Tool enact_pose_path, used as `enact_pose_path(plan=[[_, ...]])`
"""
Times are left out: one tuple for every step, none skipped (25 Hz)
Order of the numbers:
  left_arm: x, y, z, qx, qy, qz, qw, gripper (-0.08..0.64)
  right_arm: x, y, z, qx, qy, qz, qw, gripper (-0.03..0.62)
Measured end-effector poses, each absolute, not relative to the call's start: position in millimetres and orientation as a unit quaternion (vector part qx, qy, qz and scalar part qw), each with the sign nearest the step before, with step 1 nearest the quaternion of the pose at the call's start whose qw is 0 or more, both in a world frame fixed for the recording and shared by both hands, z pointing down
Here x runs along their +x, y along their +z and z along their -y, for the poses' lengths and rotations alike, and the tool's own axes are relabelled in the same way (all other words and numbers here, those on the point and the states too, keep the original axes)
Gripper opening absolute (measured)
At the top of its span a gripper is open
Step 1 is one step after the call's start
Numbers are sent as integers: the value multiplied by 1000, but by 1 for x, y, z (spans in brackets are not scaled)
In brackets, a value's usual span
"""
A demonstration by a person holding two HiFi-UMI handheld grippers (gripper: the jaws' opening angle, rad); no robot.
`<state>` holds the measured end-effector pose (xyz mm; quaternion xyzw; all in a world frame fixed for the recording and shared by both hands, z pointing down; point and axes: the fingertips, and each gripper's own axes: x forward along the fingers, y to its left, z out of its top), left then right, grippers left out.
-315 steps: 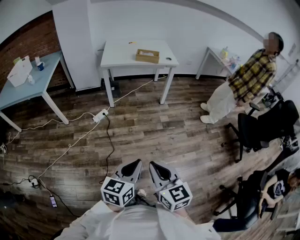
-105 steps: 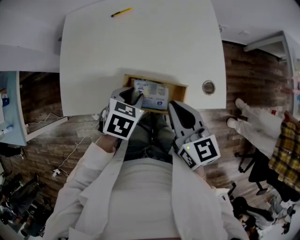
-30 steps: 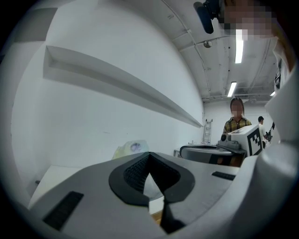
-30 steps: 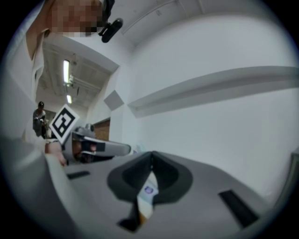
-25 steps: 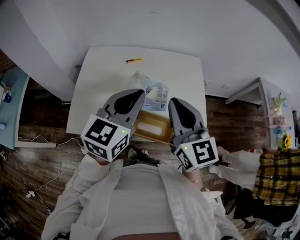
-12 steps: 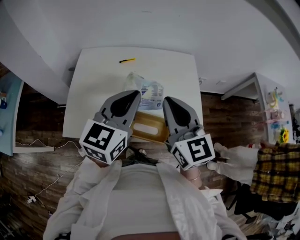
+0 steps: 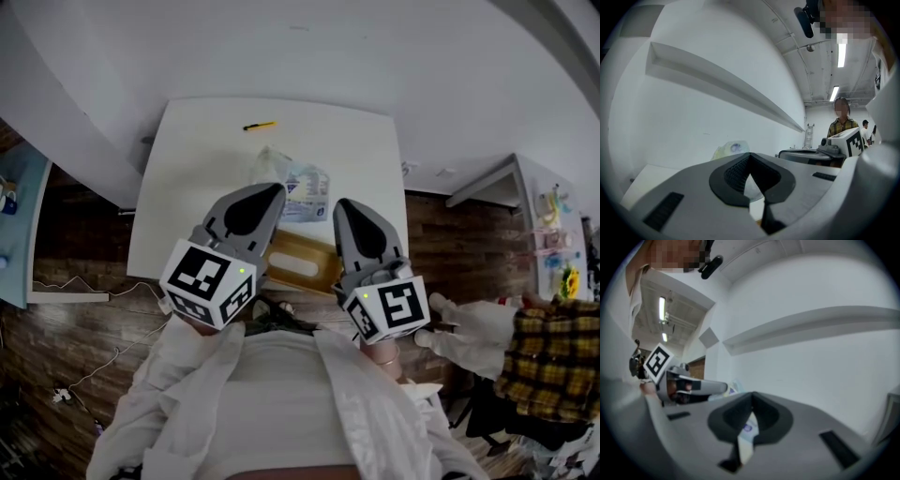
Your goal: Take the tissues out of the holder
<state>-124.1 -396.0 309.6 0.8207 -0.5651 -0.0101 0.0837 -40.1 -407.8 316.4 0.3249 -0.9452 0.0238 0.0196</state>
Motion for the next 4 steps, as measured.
enact_pose_path(plan=[[-124,309,397,822,-8,564,82,15,-41,317,408,324,24,945,20,11],[-123,309,398,822,-7,563,81,15,-41,317,409,323,24,946,21,11],[-123,309,399,822,-6,563,81,15,-42,317,410,323,24,946,21,11],[-123,309,400,823,-4,563,81,15,-42,317,410,322,23,946,21,11]])
